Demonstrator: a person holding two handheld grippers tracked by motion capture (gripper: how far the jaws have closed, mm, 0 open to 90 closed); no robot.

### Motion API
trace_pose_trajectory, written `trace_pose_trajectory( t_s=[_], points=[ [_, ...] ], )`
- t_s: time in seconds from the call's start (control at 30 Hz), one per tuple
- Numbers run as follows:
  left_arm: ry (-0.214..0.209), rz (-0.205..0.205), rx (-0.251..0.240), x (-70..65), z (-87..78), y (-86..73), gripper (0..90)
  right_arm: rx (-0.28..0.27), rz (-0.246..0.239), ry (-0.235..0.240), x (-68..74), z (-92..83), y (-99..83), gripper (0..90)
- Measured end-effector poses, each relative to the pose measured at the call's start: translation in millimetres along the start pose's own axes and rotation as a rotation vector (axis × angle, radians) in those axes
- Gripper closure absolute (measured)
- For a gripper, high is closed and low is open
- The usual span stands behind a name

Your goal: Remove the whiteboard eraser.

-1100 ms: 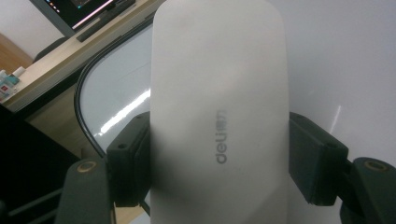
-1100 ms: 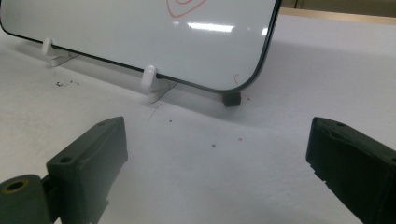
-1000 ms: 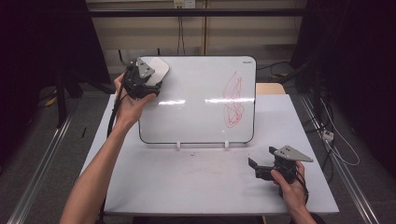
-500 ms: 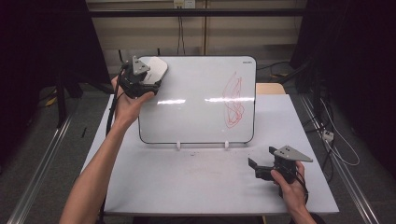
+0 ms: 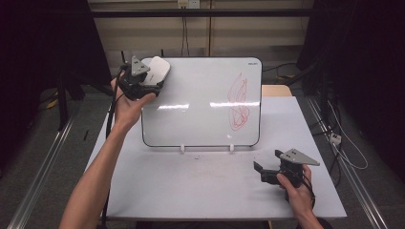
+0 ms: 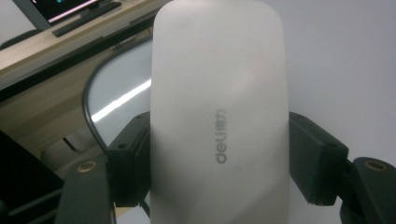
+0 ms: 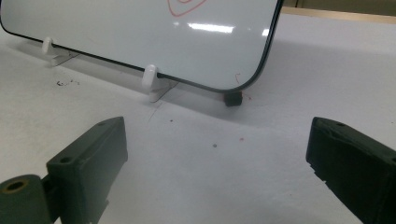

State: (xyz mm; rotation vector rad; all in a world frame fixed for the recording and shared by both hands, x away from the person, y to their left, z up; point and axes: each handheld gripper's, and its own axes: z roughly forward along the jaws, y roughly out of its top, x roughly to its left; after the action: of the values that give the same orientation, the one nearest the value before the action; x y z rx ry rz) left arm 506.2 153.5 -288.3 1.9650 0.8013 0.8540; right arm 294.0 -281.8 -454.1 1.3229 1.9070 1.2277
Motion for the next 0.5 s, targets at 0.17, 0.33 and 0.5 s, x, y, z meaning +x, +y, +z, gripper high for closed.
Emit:
trace_pose_trajectory(
  t_s=[0.17, 0.33, 0.5],
  points=[
    [-0.003, -0.018, -0.023, 0.3, -7.4, -1.6, 31.2, 0.0, 0.0, -0.001, 0.1, -0.2, 0.0, 5.6],
    [0.002, -0.031, -0.042, -1.9, -12.6, -5.7, 31.2, 0.001, 0.001, -0.001, 0.2, -0.5, 0.2, 5.5],
    [-0.01, -0.045, -0.06, -6.2, -19.1, -10.0, 31.1, 0.003, 0.001, -0.002, 0.9, 0.3, 0.8, 5.9]
  ],
)
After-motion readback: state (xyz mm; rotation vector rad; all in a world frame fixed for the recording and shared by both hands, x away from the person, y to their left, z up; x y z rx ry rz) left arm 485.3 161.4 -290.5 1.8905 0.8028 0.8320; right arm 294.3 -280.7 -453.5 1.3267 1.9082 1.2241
